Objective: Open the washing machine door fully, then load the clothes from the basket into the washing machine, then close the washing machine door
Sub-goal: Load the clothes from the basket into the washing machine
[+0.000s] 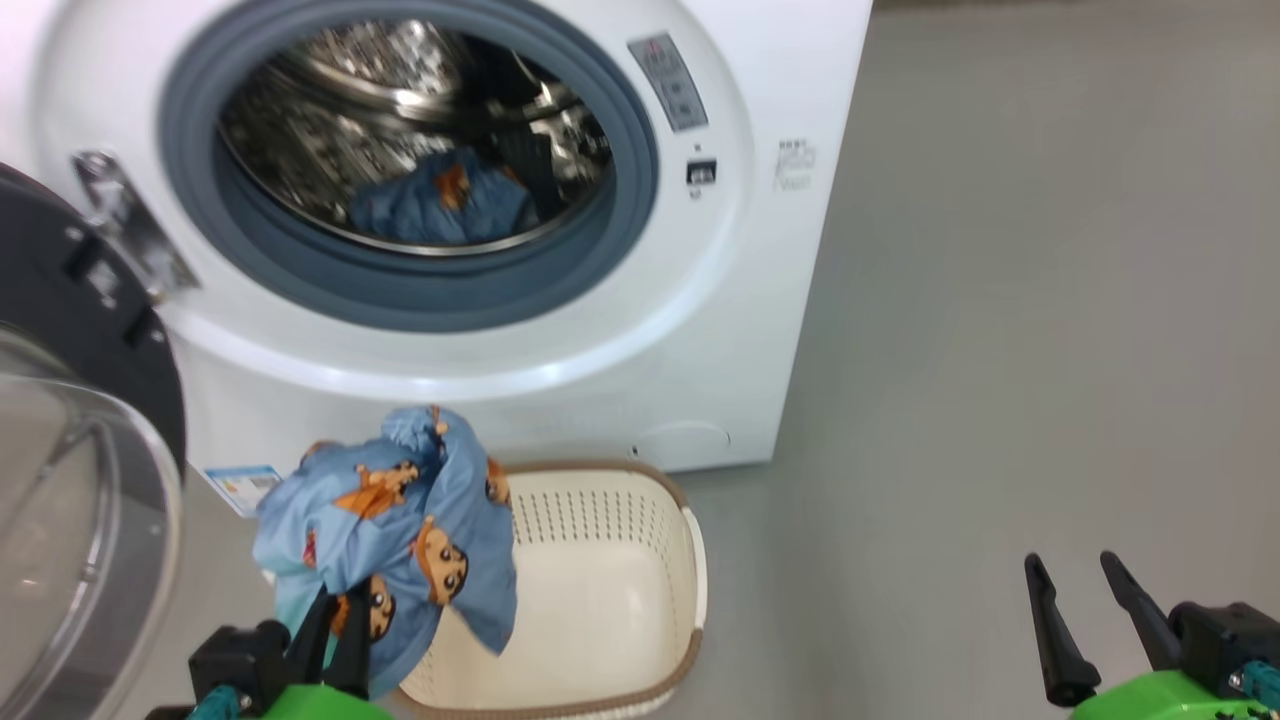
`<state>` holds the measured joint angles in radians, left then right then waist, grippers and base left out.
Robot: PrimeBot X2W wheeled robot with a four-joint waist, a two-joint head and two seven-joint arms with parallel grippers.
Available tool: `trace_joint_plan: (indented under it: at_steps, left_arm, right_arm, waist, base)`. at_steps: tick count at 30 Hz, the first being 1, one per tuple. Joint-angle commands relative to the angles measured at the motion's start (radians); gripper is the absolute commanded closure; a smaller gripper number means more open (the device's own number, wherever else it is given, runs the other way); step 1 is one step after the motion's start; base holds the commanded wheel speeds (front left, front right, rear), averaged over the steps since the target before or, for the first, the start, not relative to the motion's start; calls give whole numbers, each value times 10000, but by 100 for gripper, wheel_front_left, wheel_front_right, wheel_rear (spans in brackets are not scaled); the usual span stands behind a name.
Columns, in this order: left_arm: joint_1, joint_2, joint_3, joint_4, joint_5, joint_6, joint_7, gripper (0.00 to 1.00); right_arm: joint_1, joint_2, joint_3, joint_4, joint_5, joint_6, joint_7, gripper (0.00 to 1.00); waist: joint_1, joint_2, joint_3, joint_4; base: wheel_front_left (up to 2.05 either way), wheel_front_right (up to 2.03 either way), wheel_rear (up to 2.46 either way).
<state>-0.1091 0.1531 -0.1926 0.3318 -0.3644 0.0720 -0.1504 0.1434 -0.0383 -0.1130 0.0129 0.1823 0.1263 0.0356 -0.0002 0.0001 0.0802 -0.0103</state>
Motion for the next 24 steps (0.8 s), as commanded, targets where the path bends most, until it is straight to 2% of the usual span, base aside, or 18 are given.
trace_joint_plan:
  at_steps: [1, 12, 24]
  left_arm:
    - [112, 297, 305, -565, 112, 120, 107, 100]
    - [478, 465, 281, -1444, 100, 371, 533, 100]
    - [434, 505, 170, -1663, 12, 441, 715, 100]
  right_arm:
    - [53, -122, 147, -394, 16, 44, 67, 0]
    - [261, -121, 298, -596, 114, 44, 192, 0]
    - [160, -120, 488, -495, 176, 44, 156, 0]
  waist:
    - [2, -1, -846, 346]
    - [2, -1, -956, 556]
    - [2, -1, -920, 597]
  base:
    - [0, 0, 0]
    - [0, 0, 0]
    - [0, 0, 0]
